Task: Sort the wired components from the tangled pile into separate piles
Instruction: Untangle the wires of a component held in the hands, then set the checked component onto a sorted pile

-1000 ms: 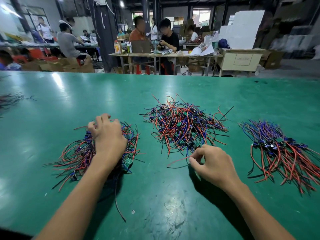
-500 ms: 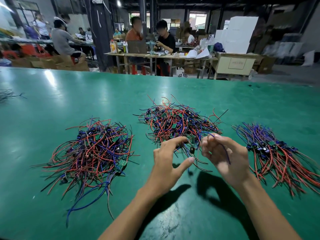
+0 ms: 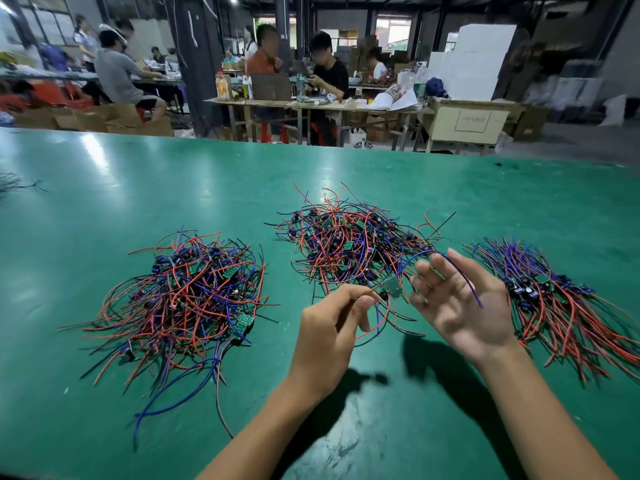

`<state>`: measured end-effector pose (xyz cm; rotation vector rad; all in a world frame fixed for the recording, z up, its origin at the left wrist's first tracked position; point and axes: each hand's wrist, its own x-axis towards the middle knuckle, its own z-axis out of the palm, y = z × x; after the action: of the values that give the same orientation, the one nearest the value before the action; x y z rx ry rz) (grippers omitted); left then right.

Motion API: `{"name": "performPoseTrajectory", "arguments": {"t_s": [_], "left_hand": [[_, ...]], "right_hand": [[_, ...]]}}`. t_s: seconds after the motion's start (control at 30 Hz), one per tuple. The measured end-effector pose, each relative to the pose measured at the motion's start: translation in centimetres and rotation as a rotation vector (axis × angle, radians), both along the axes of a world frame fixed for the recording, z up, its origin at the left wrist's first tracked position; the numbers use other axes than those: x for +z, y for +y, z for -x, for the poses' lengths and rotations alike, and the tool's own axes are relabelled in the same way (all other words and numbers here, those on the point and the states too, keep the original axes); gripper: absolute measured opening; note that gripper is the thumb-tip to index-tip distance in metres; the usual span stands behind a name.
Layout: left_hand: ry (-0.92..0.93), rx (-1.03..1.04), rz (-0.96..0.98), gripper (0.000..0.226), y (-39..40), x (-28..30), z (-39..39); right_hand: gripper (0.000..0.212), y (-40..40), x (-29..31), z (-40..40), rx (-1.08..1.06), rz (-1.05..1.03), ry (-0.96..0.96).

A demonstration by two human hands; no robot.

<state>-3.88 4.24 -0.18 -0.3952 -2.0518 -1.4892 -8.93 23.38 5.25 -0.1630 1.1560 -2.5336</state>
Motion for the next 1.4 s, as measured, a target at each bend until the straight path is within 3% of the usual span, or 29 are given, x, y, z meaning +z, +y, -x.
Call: {"name": "performPoseTrajectory", "arguments": {"t_s": [0.17,0.3,0.37,0.47,0.53,0.6,0.73,0.87,0.93,1.0,1.07,1.17,1.23,1.3,1.4], "left_hand": [[0.004,0.103,0.0,0.017,-0.2,0.3,0.2],[0.054,0.264,-0.108,0.017,-1.6,1.8,0.6],[0.131,0.469,-0.184,0.017,-3.9,2.6,1.1],[0.214,0.841,-0.108,0.021,-8.4,2.3,1.5],[0.146,1.076,0.004,0.024,-10.4,1.6,1.5],[0.021,1.209,0.101,0.023,-11.0,0.9,1.4],[-0.163,1.224,0.249,0.033,-10.2,0.7,1.3],[-0.278,1.285,0.165,0.07,-8.9,1.2,1.1],[-0.147,1.289,0.194,0.069,-8.4,1.4,0.8],[0.123,1.151,0.263,0.054,-7.6,1.6,0.7],[0.299,0.815,0.363,0.039,-5.9,1.5,0.8],[0.204,0.414,0.562,0.056,-3.4,1.0,0.9],[0.144,0.312,0.591,0.072,-3.0,0.6,1.0],[0.148,0.283,0.577,0.075,-3.3,0.5,1.0],[0.163,0.206,0.464,0.046,-3.9,0.4,0.9]], "right_hand": [[0.022,-0.2,-0.7,0.4,-0.049,-0.025,-0.098],[0.044,-0.5,-0.9,0.5,0.021,-0.16,0.059],[0.049,-1.1,-1.4,0.4,-0.084,-0.462,0.24],[0.028,-2.2,-3.1,0.5,-0.425,-1.165,0.516],[0.032,-2.8,-4.2,0.2,-0.464,-1.621,0.491],[0.037,-3.2,-5.2,0.3,-0.414,-1.79,0.448],[0.019,-2.8,-5.3,0.8,-0.473,-1.644,0.421],[0.02,-2.1,-4.7,1.3,-0.534,-1.096,0.412],[0.022,-2.4,-4.2,1.1,-0.506,-0.803,0.418],[0.015,-2.9,-3.5,0.6,-0.482,-0.609,0.46],[0.009,-3.1,-3.2,-0.2,-0.504,-0.621,0.619],[0.006,-3.5,-3.5,-1.4,-0.545,-0.864,1.004],[0.004,-4.3,-3.8,-2.1,-0.482,-0.926,1.163],[0.006,-4.9,-4.1,-2.5,-0.429,-0.947,1.229],[0.011,-5.4,-4.3,-2.6,-0.527,-0.961,1.192]]}}
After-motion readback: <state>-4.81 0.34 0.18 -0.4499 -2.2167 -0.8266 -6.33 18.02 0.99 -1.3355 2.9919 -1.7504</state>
